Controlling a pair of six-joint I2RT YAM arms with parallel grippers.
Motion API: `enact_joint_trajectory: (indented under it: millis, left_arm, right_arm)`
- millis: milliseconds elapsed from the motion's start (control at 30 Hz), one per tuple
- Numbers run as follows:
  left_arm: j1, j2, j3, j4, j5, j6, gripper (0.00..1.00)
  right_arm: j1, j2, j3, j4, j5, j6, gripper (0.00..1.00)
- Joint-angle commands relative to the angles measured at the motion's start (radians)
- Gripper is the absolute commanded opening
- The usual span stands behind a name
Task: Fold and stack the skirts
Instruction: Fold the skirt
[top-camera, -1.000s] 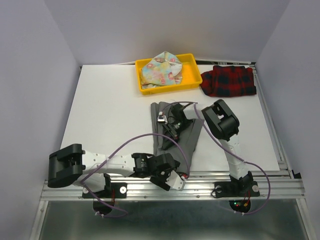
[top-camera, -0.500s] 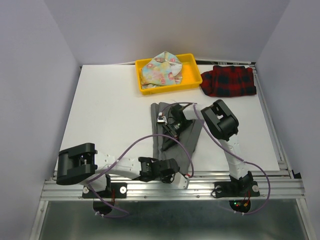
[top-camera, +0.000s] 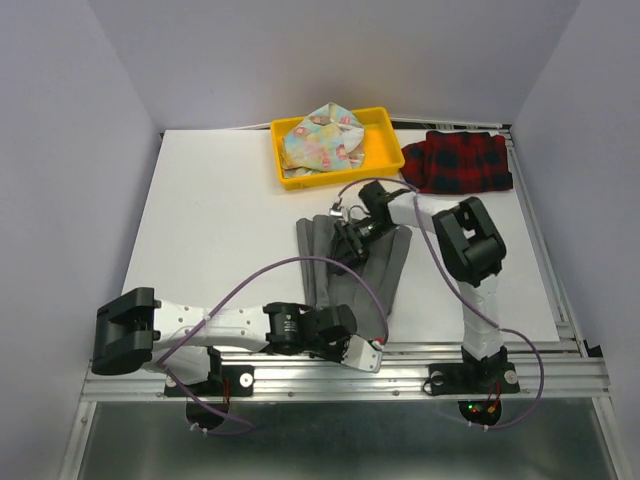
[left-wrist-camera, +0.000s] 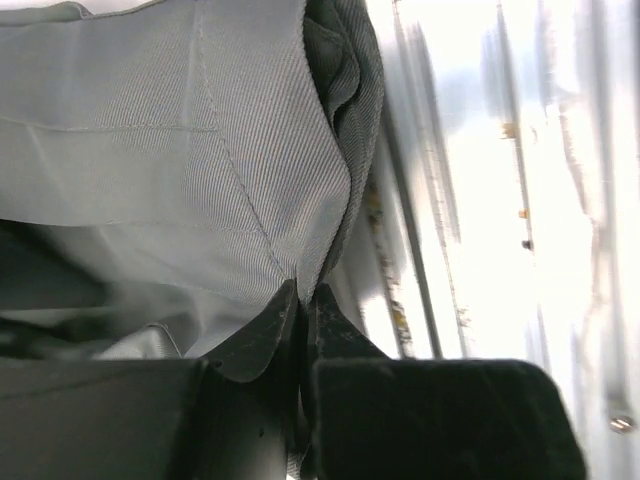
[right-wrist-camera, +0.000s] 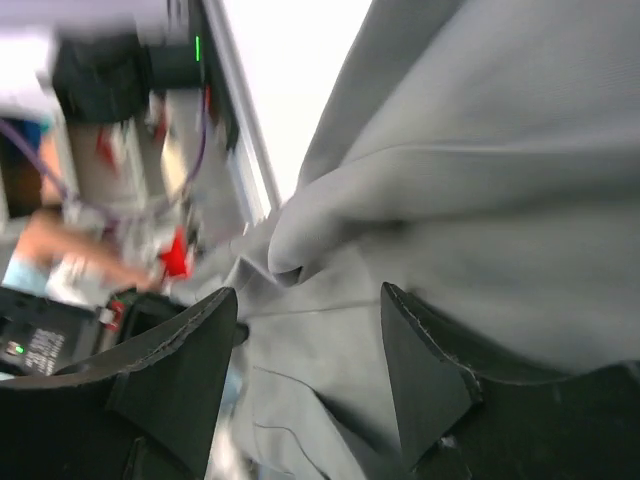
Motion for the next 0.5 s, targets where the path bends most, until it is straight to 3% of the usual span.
enact_joint_trajectory:
  millis: [0, 133, 167, 200, 467]
  left_arm:
    - [-0.007, -0.032, 0.046, -0.084, 0.105, -0.105, 0.0]
    - [0.011, -0.012, 0.081, -0.076, 0.116, -0.159, 0.0]
    - [0.032, 0.0, 0.091, -0.079, 0.14, -0.165, 0.0]
    - [0.045, 0.007, 0.104, -0.084, 0.149, -0.174, 0.0]
    - [0.195, 0.042, 0.257, -0.155, 0.274, -0.229, 0.0]
  right_arm:
    - [-0.157, -0.156, -0.056, 0.264, 0.077, 0.197, 0.65]
    - [-0.158, -0.282, -0.273, 0.595, 0.092, 0.488, 0.62]
    - [-0.158, -0.312, -0.33, 0.815, 0.077, 0.624, 0.6]
    - [-0.158, -0.32, -0.378, 0.887, 0.077, 0.653, 0.59]
    - [-0.079, -0.221, -0.59, 1.085, 0.123, 0.665, 0.52]
